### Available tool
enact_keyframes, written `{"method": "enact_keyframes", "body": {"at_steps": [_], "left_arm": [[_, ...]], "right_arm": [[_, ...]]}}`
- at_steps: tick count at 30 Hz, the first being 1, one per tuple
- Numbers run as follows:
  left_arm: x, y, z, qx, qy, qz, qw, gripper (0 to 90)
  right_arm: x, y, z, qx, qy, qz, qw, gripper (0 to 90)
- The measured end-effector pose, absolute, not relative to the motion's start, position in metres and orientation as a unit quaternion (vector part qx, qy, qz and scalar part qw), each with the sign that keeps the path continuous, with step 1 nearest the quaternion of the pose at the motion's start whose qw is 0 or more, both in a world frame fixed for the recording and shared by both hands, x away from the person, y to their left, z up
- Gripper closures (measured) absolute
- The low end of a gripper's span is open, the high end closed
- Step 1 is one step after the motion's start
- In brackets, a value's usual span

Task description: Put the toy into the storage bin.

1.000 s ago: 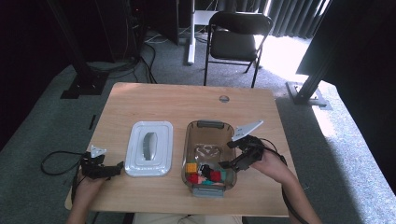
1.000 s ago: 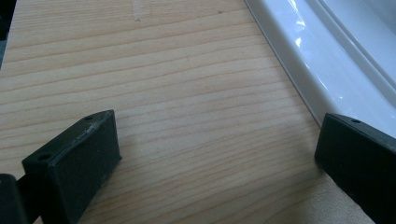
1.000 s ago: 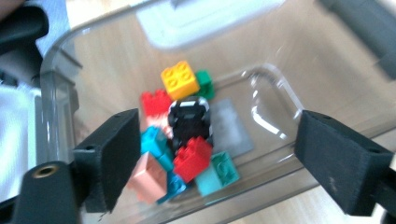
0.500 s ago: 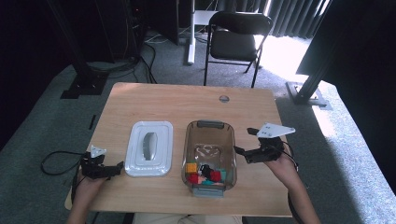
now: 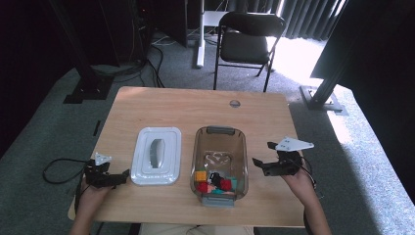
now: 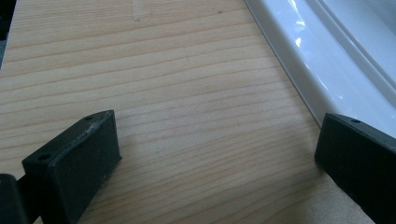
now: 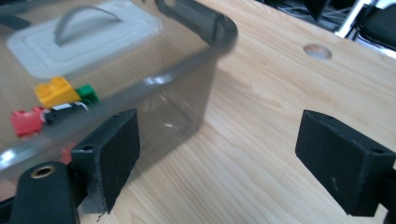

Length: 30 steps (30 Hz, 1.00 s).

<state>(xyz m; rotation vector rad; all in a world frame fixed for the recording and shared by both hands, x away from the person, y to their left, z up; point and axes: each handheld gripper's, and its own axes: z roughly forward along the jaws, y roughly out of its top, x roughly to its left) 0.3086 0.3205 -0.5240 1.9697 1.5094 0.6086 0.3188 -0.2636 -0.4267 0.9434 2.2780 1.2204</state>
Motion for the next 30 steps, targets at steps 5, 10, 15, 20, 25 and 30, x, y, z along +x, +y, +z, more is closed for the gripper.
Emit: {"method": "enact_keyframes", "body": {"at_steps": [5,10,15,20,25,30], "left_arm": [[0.308,0.32,-0.524,0.739,0.565,0.228,0.289,0.5],[0.308,0.32,-0.524,0.739,0.564,0.228,0.29,0.5],[0.308,0.32,-0.524,0.74,0.563,0.228,0.289,0.5],[0.307,0.32,-0.524,0.742,0.56,0.226,0.289,0.5],[0.307,0.32,-0.524,0.743,0.56,0.226,0.29,0.5],[0.307,0.32,-0.524,0.743,0.559,0.225,0.29,0.5]], "right_arm": [[0.317,-0.27,-0.448,0.355,0.807,0.431,0.19,13.6],[0.315,-0.274,-0.472,0.375,0.797,0.437,0.181,13.6],[0.313,-0.28,-0.489,0.392,0.792,0.434,0.174,13.6],[0.309,-0.285,-0.502,0.403,0.79,0.43,0.17,13.6],[0.306,-0.285,-0.512,0.404,0.795,0.42,0.169,13.6],[0.305,-0.284,-0.522,0.408,0.801,0.402,0.177,13.6]]}}
